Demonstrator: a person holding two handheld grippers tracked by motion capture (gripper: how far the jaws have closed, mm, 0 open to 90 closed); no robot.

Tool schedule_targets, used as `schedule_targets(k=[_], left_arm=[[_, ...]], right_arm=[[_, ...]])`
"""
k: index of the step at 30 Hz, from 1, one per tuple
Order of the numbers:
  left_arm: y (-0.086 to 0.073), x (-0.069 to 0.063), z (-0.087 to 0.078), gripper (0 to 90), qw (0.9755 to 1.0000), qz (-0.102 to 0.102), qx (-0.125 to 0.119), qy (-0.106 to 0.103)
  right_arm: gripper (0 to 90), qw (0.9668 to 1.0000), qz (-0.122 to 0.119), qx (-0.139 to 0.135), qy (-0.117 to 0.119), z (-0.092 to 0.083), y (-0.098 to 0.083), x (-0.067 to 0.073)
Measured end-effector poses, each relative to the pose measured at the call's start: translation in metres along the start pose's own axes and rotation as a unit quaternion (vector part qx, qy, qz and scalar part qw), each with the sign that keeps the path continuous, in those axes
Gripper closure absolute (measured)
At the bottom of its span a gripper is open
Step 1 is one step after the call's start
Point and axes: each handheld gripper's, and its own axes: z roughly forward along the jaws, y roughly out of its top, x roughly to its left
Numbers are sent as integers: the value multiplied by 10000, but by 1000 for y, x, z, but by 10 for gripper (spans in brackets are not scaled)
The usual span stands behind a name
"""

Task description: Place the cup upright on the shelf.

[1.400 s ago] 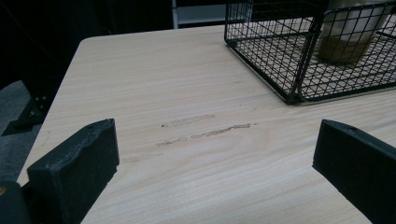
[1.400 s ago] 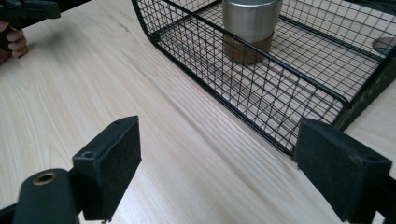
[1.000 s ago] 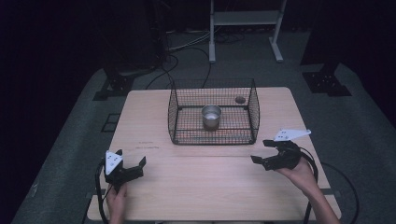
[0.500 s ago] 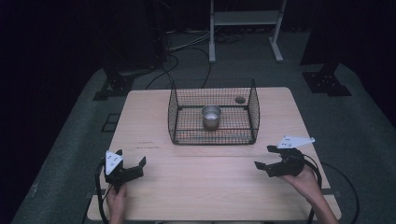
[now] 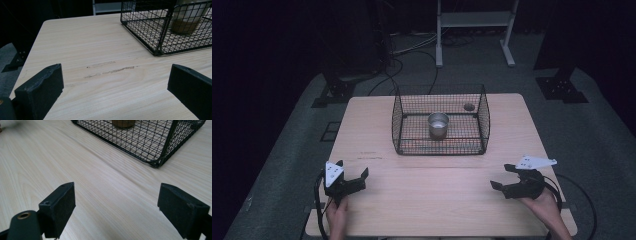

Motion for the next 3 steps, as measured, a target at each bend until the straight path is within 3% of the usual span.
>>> schedule_targets(k=[3], left_arm=[[0,0,0,0,10000,-7,1,-1]], right_arm=[[140,10000,22,-71,-20,-2,-3,3]])
